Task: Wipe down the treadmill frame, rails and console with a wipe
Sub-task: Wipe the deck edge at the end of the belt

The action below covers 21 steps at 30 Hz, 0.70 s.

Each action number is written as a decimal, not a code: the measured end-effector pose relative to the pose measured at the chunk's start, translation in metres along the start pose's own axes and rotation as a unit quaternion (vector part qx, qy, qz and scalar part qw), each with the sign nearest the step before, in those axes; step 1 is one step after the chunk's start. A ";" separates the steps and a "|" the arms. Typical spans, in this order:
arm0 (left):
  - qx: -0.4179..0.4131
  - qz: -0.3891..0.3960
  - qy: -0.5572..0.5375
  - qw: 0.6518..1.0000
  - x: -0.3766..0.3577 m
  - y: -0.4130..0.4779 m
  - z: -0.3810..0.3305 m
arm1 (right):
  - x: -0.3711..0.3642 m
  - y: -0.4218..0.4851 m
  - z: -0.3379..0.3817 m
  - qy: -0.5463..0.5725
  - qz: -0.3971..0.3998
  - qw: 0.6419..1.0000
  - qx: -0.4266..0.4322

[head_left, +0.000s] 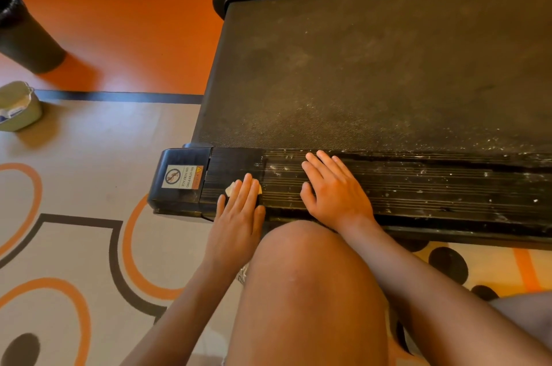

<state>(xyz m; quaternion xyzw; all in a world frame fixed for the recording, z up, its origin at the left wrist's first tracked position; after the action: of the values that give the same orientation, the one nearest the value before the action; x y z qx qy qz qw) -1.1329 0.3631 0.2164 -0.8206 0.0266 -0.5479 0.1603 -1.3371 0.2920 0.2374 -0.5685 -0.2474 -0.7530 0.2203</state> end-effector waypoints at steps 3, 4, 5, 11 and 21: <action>0.009 -0.017 0.015 1.000 0.010 0.038 -0.017 | 0.000 0.000 0.000 -0.002 0.002 1.000 -0.002; 0.017 -0.018 0.020 0.999 0.013 0.053 -0.023 | 0.000 0.000 0.000 -0.002 0.002 1.000 -0.004; 0.024 -0.013 0.022 0.999 0.015 0.065 -0.029 | 0.000 0.000 0.000 -0.001 0.002 1.000 -0.004; 0.010 -0.010 0.001 1.000 0.013 0.051 -0.027 | 0.001 0.001 0.000 0.009 -0.002 1.000 -0.001; 0.005 -0.021 0.011 1.000 0.013 0.056 -0.028 | 0.000 0.000 -0.001 0.007 -0.007 1.000 -0.001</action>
<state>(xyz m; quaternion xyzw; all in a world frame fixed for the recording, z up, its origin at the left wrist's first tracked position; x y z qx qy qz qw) -1.1454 0.3010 0.2214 -0.8143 0.0082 -0.5599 0.1529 -1.3378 0.2916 0.2368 -0.5614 -0.2490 -0.7590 0.2160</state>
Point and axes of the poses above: each hand's wrist, its own y-axis towards the middle knuckle, its own x-axis out of the back of the hand, z = x × y, the point moved 4 cm from there along y, towards the middle knuckle, and after that the axes turned 14 degrees about x, right-handed, at the moved point
